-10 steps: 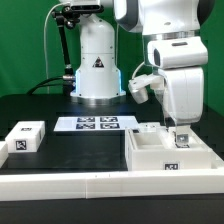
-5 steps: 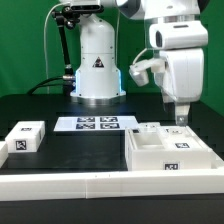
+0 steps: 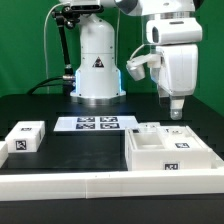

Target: Assemble cabinet

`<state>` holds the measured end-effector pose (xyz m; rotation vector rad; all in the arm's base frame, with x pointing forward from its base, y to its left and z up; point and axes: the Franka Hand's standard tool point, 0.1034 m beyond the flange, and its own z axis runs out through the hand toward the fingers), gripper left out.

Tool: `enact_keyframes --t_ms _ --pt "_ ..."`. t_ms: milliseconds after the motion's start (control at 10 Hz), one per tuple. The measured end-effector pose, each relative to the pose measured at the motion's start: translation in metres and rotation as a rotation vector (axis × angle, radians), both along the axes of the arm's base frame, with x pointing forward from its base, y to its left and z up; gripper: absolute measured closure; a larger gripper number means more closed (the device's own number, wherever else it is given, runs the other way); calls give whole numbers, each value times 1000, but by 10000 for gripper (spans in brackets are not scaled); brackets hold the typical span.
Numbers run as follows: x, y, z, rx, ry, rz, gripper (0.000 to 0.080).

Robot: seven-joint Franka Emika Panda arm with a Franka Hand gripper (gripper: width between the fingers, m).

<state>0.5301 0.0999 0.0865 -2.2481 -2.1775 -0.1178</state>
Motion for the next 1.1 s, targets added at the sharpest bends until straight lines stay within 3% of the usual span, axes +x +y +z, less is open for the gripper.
enact_keyframes --t_ms 200,400,700,1100 --pt "-4 1 -1 4 -7 -12 3" --pt "-34 3 -8 1 3 -12 3" --pt "-56 2 -13 -9 30 -4 3" --pt "-54 1 -14 -8 30 -6 3"
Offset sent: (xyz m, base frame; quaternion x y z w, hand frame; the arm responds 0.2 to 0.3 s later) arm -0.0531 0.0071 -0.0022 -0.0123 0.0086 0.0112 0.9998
